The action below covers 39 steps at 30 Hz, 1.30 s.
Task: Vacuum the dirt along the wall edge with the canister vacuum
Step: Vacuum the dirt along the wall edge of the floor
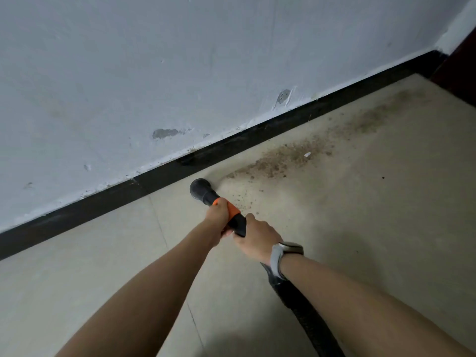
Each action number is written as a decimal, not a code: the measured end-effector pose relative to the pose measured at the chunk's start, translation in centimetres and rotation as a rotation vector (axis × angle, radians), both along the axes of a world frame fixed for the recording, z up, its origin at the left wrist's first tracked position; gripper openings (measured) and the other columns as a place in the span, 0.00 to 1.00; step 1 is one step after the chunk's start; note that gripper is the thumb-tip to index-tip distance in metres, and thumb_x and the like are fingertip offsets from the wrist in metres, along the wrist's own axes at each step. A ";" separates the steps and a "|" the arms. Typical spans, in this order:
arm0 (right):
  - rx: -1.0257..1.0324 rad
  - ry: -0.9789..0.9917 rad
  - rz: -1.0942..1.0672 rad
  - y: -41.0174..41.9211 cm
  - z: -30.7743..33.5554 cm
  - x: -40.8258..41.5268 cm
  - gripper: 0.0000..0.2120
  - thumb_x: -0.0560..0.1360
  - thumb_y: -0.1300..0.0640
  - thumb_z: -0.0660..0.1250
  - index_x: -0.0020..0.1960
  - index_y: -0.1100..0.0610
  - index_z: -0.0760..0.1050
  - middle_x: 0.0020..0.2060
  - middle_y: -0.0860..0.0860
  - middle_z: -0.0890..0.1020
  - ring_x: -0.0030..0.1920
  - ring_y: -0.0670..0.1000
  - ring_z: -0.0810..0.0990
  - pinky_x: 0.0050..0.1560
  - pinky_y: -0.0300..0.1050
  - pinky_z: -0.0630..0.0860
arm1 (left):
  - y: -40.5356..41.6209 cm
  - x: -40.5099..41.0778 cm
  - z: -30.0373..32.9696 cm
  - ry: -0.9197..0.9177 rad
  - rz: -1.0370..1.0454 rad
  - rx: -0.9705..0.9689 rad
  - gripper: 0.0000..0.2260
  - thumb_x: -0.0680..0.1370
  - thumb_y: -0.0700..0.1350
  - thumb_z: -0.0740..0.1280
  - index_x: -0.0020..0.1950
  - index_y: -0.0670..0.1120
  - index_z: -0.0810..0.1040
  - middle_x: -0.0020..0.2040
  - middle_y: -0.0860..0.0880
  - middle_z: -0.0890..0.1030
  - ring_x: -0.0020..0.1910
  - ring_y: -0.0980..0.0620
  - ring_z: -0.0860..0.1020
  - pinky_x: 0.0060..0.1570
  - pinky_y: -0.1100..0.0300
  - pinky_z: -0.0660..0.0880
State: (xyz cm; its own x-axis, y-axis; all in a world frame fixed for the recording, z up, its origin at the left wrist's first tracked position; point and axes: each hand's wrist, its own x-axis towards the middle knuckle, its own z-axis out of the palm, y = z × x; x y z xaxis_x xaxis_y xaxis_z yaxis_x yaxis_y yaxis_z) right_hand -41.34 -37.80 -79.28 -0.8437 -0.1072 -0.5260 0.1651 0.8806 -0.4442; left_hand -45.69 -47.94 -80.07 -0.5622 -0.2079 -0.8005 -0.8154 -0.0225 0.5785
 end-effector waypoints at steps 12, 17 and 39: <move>0.103 0.110 -0.231 5.1 -1.8 -1.0 0.15 0.76 0.43 0.61 0.47 0.53 0.61 0.32 0.47 0.70 0.29 0.48 0.70 0.27 0.41 0.62 | 5.6 -1.9 -1.2 0.109 -0.166 0.168 0.12 0.81 0.53 0.55 0.51 0.44 0.68 0.43 0.46 0.73 0.37 0.50 0.72 0.30 0.61 0.69; 0.185 0.165 -0.285 5.4 -1.4 -1.1 0.14 0.77 0.46 0.61 0.48 0.53 0.58 0.38 0.50 0.72 0.35 0.53 0.72 0.30 0.41 0.63 | 6.3 -2.9 -1.6 0.186 -0.267 0.066 0.17 0.80 0.53 0.58 0.58 0.39 0.71 0.39 0.47 0.72 0.33 0.53 0.69 0.29 0.62 0.64; -0.351 0.009 -0.137 5.8 -2.5 1.3 0.14 0.77 0.48 0.63 0.53 0.57 0.65 0.36 0.54 0.78 0.36 0.57 0.80 0.40 0.51 0.77 | 4.4 -3.2 -2.8 0.288 0.263 0.206 0.09 0.81 0.47 0.55 0.59 0.44 0.63 0.43 0.43 0.71 0.30 0.47 0.76 0.25 0.58 0.76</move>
